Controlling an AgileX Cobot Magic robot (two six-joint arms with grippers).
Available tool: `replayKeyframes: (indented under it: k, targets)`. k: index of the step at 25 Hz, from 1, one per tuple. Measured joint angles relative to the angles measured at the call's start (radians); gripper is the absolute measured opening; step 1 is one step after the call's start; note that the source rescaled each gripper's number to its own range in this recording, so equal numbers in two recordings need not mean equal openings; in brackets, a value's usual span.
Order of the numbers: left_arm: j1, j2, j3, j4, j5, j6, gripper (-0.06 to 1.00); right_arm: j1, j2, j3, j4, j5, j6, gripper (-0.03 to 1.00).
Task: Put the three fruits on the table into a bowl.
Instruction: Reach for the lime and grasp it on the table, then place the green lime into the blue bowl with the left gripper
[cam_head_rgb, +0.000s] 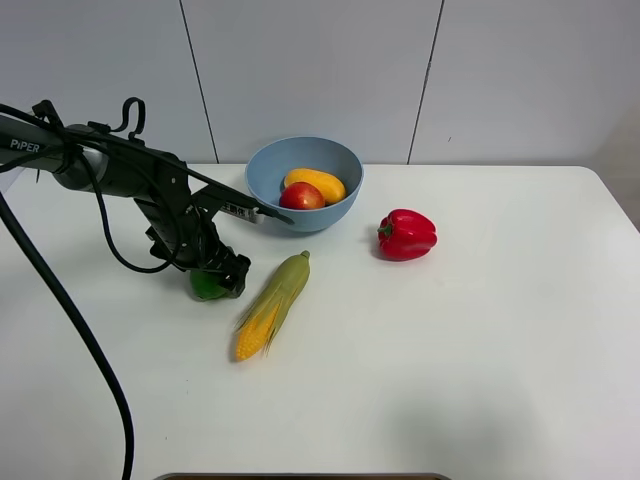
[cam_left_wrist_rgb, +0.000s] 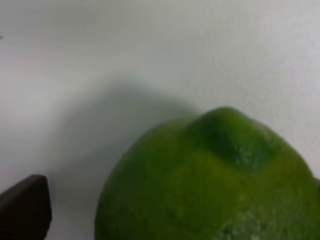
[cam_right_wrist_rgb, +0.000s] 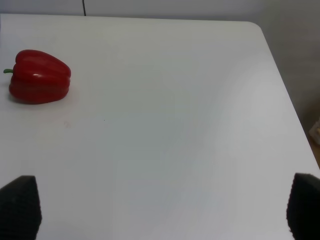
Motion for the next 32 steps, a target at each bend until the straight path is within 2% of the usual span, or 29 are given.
replayKeyframes:
  k: [22, 23, 24, 25, 26, 32]
  targets:
    - [0.0, 0.023, -0.002, 0.009, -0.011, 0.016, 0.99, 0.0, 0.0, 0.0, 0.0, 0.0, 0.001, 0.98]
    - [0.0, 0.023, -0.002, 0.011, -0.011, 0.016, 0.93, 0.0, 0.0, 0.0, 0.0, 0.0, 0.001, 0.98]
    - [0.0, 0.024, -0.002, 0.015, -0.012, 0.016, 0.74, 0.0, 0.0, 0.0, 0.0, 0.0, 0.001, 0.98]
    - [0.0, 0.024, -0.002, 0.015, -0.015, 0.016, 0.48, 0.0, 0.0, 0.0, 0.0, 0.0, 0.001, 0.98]
    - [0.0, 0.025, -0.002, 0.015, -0.016, 0.016, 0.01, 0.0, 0.0, 0.0, 0.0, 0.0, 0.001, 0.98]
    - [0.0, 0.026, -0.003, 0.015, -0.016, 0.017, 0.01, 0.0, 0.0, 0.0, 0.0, 0.0, 0.001, 0.98]
